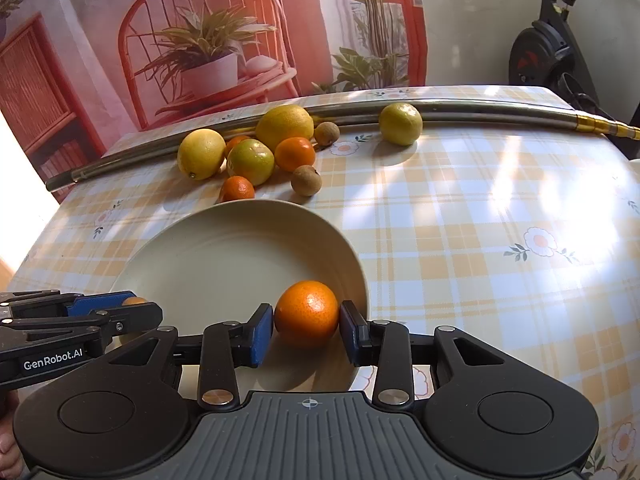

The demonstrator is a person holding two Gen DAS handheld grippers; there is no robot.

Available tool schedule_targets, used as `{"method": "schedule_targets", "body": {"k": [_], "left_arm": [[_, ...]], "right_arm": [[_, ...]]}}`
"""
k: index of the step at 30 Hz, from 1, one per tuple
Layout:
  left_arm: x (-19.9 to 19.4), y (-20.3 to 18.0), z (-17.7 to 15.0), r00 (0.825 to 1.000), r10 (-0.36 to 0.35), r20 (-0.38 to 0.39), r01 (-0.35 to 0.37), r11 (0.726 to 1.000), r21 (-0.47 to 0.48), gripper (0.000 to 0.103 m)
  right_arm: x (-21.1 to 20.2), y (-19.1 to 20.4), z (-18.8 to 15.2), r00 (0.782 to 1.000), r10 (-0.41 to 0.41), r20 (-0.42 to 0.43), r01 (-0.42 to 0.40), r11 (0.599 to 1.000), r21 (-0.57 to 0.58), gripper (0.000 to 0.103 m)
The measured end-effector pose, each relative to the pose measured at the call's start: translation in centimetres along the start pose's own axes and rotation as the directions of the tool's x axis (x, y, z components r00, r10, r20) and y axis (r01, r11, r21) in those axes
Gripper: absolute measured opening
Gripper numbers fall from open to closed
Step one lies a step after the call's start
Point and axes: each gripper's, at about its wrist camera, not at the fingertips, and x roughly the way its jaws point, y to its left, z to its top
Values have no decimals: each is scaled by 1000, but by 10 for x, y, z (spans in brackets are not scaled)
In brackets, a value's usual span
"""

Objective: Organize fruits
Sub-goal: 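Lower kiwi and tangerine onto the white plate and open both tools, then grasp the green-yellow grapefruit with the left tool while the right tool approaches the yellow grapefruit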

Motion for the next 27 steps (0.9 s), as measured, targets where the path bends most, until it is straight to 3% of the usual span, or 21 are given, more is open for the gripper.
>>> {"method": "schedule_targets", "body": {"k": [10, 14, 27], "left_arm": [[-4, -1, 1, 1000, 13, 5, -13, 1000, -6, 30], [-9, -2, 1, 1000, 4, 30, -4, 1000, -3, 43], [-25, -3, 15, 993, 17, 113, -18, 1000, 7, 46]], "right_arm": [[-2, 0, 1, 1000, 9, 10, -9, 1000, 9, 40], [-5, -1, 2, 1000, 14, 25, -14, 1000, 20, 44], [-19, -9, 10, 995, 18, 95, -23, 999, 48, 48]]}}
